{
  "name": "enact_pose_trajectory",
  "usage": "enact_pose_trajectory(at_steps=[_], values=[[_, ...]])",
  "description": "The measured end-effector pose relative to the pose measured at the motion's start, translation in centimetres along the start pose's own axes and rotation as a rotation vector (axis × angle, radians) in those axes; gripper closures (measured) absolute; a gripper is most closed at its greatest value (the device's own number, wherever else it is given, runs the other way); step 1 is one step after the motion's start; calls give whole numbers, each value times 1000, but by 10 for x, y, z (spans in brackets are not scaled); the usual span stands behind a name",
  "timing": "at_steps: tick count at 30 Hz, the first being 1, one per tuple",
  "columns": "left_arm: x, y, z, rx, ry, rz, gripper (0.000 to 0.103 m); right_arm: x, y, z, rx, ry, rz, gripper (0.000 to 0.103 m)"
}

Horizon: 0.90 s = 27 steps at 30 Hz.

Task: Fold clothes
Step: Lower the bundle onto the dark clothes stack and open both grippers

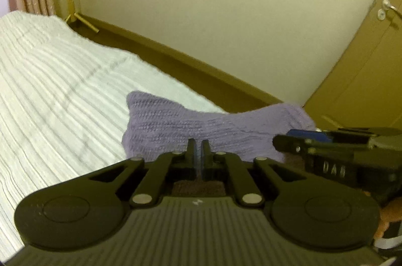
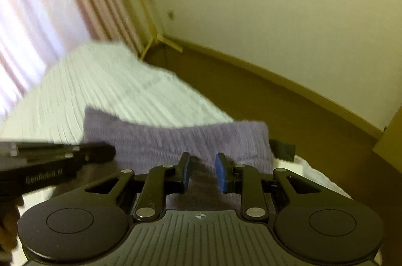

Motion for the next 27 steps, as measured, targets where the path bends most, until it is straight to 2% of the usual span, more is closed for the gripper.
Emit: enact_pose_trajectory(at_steps=[3,5,7,10,12,14,17,21,27], values=[[7,2,7,-8,-8,-14,97,18,16,3,58,16,-145,77],[6,-4,3,-22,-12,0,97,22,19,1,67,-1,-164,77],[6,-16,-10,-28,-21,20,98,20,13,-4,45,-15,-126,77],[13,-31,-41,-49,-53,53,100,22,-6,-31,-25,-63,10,77],[23,-38,-64,-60,-67,53,100,29,-14,-58,-43,-82,56,77],[37,-45,-88,-56,-66,42,100,40,-16,-80,-50,-76,73,77],[54,-56,-102,-78,-12,38,100,60,-5,-99,-42,-39,47,77],[75,-66,-97,-136,33,58,100,88,9,-123,-31,11,12,77],[83,-65,-72,-229,77,80,101,96,18,-103,5,40,-27,77]])
Point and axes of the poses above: each gripper's, at about its wrist camera, not at the fingertips, and z roughly the way its jaws point, y to its left, x to its underside, the point moved 1 cm from there along z, roughly the way its jaws point, and after that the axes turned 7 degrees about x, right-handed, at the moved point
